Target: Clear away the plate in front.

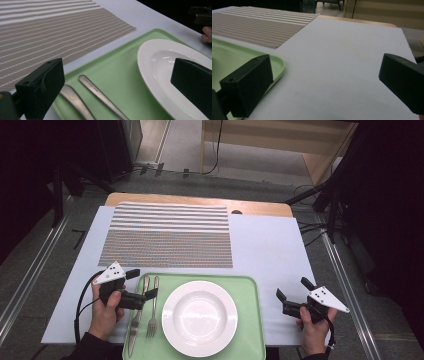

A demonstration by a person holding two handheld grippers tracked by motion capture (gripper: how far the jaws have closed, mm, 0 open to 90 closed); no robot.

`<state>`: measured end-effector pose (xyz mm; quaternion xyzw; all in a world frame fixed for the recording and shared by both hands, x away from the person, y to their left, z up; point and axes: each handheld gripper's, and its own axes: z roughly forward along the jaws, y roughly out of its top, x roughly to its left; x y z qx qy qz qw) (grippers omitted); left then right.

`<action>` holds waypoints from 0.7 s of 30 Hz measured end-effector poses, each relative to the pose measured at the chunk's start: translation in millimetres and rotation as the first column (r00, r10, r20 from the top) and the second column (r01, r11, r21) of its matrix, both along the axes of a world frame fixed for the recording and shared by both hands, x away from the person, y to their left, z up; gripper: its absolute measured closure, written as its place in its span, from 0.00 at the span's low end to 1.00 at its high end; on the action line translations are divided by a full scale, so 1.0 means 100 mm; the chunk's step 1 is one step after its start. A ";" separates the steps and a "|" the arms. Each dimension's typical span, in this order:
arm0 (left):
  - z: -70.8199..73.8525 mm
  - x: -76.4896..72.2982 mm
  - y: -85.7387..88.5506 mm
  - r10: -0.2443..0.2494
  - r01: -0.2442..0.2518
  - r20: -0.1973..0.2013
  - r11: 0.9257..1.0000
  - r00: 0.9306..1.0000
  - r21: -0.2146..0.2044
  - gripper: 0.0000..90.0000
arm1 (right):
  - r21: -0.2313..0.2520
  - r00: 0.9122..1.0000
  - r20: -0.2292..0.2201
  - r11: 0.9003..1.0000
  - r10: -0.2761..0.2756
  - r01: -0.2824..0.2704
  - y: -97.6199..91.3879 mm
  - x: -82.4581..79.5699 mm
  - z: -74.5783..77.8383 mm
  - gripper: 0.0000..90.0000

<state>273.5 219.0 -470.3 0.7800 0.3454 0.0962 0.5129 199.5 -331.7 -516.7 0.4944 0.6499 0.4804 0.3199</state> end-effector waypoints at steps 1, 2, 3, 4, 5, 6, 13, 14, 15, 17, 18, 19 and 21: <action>0.00 0.00 0.04 0.006 -0.006 0.007 1.000 1.000 -0.002 0.00 | 0.000 1.000 0.000 1.000 0.000 0.000 0.00 0.00 0.00 0.00; -0.01 -0.01 0.07 0.012 -0.012 0.015 1.000 1.000 -0.003 0.00 | 0.000 1.000 0.000 1.000 -0.001 0.001 0.00 0.00 0.00 0.00; -0.01 -0.01 0.10 0.020 -0.020 0.023 1.000 1.000 -0.001 0.00 | 0.001 1.000 -0.001 1.000 -0.001 0.001 0.00 0.00 0.00 0.00; -0.01 -0.01 0.14 0.023 -0.023 0.025 1.000 0.999 0.006 0.00 | 0.001 1.000 -0.002 1.000 -0.001 0.001 0.00 0.00 0.00 0.00; -0.01 -0.01 0.16 0.030 -0.031 0.026 0.999 0.999 0.009 0.00 | 0.001 1.000 -0.002 1.000 -0.001 0.001 0.00 0.00 0.00 0.00; -0.02 -0.02 0.18 0.037 -0.037 0.034 0.999 0.999 0.006 0.00 | 0.000 1.000 -0.001 1.000 -0.001 0.001 0.00 0.00 0.00 0.00; -0.04 -0.07 0.38 0.073 -0.073 0.058 0.997 0.996 -0.005 0.00 | -0.001 1.000 -0.001 1.000 -0.001 0.001 0.00 0.00 0.00 0.00; -0.04 -0.07 0.42 0.077 -0.076 0.059 0.997 0.995 -0.009 0.00 | -0.002 1.000 -0.001 1.000 -0.001 0.001 0.00 0.00 0.00 0.00; -0.05 -0.07 0.44 0.079 -0.079 0.062 0.997 0.995 -0.010 0.00 | -0.002 1.000 -0.002 1.000 -0.001 0.001 0.00 0.00 0.00 0.00; -0.06 -0.08 0.49 0.090 -0.089 0.064 0.996 0.994 -0.011 0.00 | -0.001 1.000 0.000 1.000 -0.002 0.002 0.00 0.00 0.00 0.00; -0.06 -0.08 0.53 0.099 -0.098 0.065 0.995 0.993 -0.009 0.00 | -0.002 1.000 0.000 1.000 -0.002 0.002 0.00 0.00 0.00 0.00; -0.06 -0.08 0.55 0.100 -0.100 0.068 0.995 0.993 -0.009 0.00 | -0.003 1.000 -0.001 1.000 -0.001 0.001 0.00 0.00 0.00 0.00; -0.07 -0.08 0.62 0.115 -0.114 0.072 0.993 0.991 -0.012 0.00 | -0.006 1.000 0.005 1.000 -0.001 0.001 -0.01 0.00 0.00 0.00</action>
